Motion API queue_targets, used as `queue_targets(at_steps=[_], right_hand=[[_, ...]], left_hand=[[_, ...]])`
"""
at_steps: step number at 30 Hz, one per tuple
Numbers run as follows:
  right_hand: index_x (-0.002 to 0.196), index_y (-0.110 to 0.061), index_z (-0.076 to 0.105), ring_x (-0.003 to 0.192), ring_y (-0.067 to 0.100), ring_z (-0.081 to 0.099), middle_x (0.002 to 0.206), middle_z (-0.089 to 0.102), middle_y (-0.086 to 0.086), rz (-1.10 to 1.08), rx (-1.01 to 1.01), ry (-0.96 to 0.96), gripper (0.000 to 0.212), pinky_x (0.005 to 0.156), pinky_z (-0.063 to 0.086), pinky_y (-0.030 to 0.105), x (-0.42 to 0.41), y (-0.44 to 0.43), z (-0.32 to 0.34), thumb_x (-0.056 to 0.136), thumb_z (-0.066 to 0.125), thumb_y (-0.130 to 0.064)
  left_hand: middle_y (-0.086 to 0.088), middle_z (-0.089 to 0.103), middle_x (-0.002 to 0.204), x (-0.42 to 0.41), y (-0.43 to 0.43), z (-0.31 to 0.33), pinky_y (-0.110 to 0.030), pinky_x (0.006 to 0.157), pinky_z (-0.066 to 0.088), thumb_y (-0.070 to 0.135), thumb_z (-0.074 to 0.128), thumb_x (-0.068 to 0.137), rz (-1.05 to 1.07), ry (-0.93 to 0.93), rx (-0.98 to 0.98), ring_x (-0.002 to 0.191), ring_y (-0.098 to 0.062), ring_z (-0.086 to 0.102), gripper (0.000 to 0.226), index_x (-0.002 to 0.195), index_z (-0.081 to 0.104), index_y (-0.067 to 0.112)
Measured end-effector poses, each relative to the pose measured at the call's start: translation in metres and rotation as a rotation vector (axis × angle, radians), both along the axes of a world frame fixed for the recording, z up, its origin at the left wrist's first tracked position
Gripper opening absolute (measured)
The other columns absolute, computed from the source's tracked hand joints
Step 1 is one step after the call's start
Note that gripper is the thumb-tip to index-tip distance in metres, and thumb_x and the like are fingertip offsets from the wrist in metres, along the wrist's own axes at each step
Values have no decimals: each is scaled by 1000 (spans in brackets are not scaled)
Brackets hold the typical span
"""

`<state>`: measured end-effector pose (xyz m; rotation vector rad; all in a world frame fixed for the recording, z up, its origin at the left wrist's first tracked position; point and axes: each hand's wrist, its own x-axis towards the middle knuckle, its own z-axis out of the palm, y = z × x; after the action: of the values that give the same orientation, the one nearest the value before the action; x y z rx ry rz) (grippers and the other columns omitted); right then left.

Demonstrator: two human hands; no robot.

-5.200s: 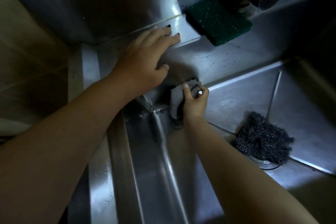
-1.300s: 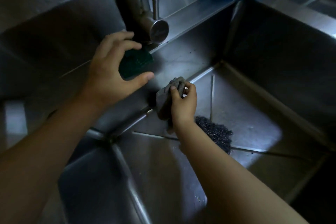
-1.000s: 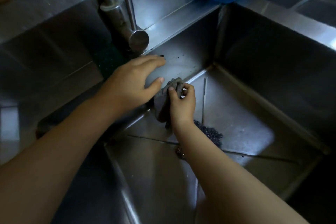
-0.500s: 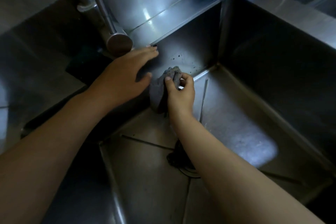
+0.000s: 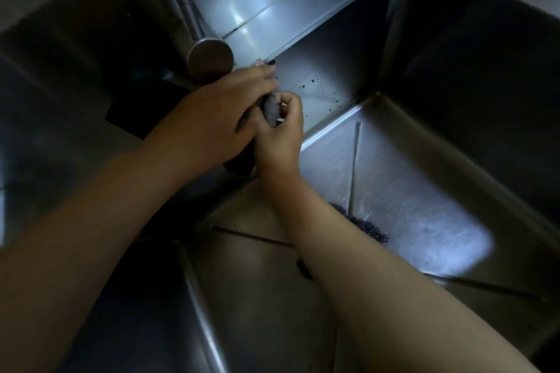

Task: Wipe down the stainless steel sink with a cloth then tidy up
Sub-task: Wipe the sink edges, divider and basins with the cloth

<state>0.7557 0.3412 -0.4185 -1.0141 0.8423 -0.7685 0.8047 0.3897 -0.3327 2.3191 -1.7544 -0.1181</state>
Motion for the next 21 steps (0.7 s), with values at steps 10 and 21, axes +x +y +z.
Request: queue_targets(at_steps=[10, 21], right_hand=[[88, -21, 51, 94, 25, 59, 103, 62, 12, 76, 61, 290, 14, 83, 49, 33, -12, -10, -79, 84, 65, -22], [84, -24, 51, 92, 20, 58, 87, 57, -6, -36, 151, 164, 16, 79, 49, 29, -19, -28, -45, 84, 66, -19]], left_hand=[[0, 32, 149, 6, 2, 4, -8, 103, 10, 9, 59, 85, -56, -22, 81, 130, 2, 18, 49, 132, 48, 12], [-13, 37, 145, -2, 4, 8, -48, 103, 39, 7, 67, 77, -113, -285, 204, 135, -28, 33, 47, 122, 54, 5]])
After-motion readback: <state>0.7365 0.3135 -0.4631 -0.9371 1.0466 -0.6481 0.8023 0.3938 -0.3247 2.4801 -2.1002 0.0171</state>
